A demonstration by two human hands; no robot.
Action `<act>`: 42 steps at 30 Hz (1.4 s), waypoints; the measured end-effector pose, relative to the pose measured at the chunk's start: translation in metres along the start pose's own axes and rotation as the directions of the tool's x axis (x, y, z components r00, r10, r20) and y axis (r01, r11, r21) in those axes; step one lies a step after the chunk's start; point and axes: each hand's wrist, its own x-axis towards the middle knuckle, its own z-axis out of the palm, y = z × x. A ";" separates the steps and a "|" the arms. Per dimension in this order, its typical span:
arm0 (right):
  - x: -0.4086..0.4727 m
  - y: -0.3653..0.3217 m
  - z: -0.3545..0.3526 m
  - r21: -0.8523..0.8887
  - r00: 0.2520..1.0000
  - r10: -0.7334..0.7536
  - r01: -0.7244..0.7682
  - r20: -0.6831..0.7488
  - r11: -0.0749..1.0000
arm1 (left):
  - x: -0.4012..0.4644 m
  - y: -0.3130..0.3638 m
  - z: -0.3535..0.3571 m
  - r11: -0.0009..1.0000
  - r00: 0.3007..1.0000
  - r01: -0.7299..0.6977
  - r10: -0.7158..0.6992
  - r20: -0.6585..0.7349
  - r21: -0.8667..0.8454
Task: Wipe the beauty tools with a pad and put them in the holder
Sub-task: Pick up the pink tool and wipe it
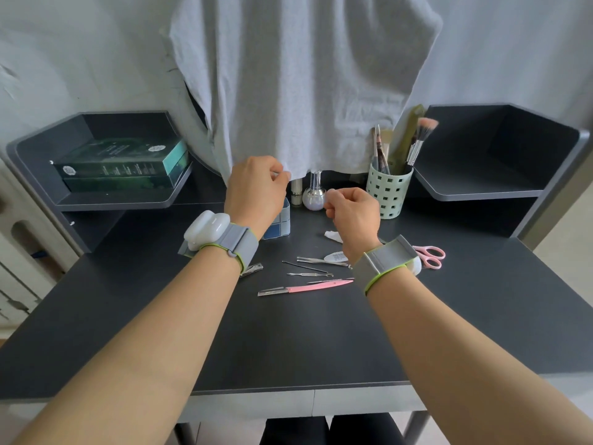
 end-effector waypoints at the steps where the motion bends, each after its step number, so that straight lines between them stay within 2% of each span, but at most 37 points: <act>1: 0.001 0.000 -0.004 -0.071 0.999 -0.037 0.037 0.005 0.997 | -0.001 0.002 0.002 1.000 1.000 0.007 -0.007 0.014 -0.007; 6: 0.010 0.002 -0.023 -0.323 0.990 -0.125 0.138 0.059 0.936 | -0.009 0.009 0.015 1.000 0.998 0.008 -0.007 0.065 -0.013; 11: 0.017 0.009 -0.032 -0.506 0.984 -0.132 0.173 0.118 0.845 | -0.019 0.012 0.026 1.000 0.994 -0.025 0.024 0.109 0.008; 19: 0.018 0.022 -0.031 -0.673 0.971 -0.094 0.219 0.218 0.707 | -0.036 0.016 0.036 0.998 0.977 -0.007 -0.006 0.213 0.060; 24: 0.020 0.030 -0.033 -0.753 0.944 -0.112 0.316 0.310 0.578 | -0.047 0.013 0.038 0.994 0.953 0.041 -0.069 0.294 0.098; 28: 0.020 0.033 -0.033 -0.801 0.944 -0.107 0.323 0.313 0.505 | -0.053 0.009 0.034 0.992 0.947 0.037 -0.073 0.313 0.119; 36: 0.014 0.037 -0.034 -0.805 0.949 -0.111 0.309 0.295 0.506 | -0.060 0.004 0.031 0.991 0.937 0.048 -0.088 0.337 0.125; 42: 0.008 0.030 -0.030 -0.743 0.953 -0.182 0.303 0.242 0.597 | -0.064 0.001 0.028 0.990 0.920 0.050 -0.096 0.380 0.130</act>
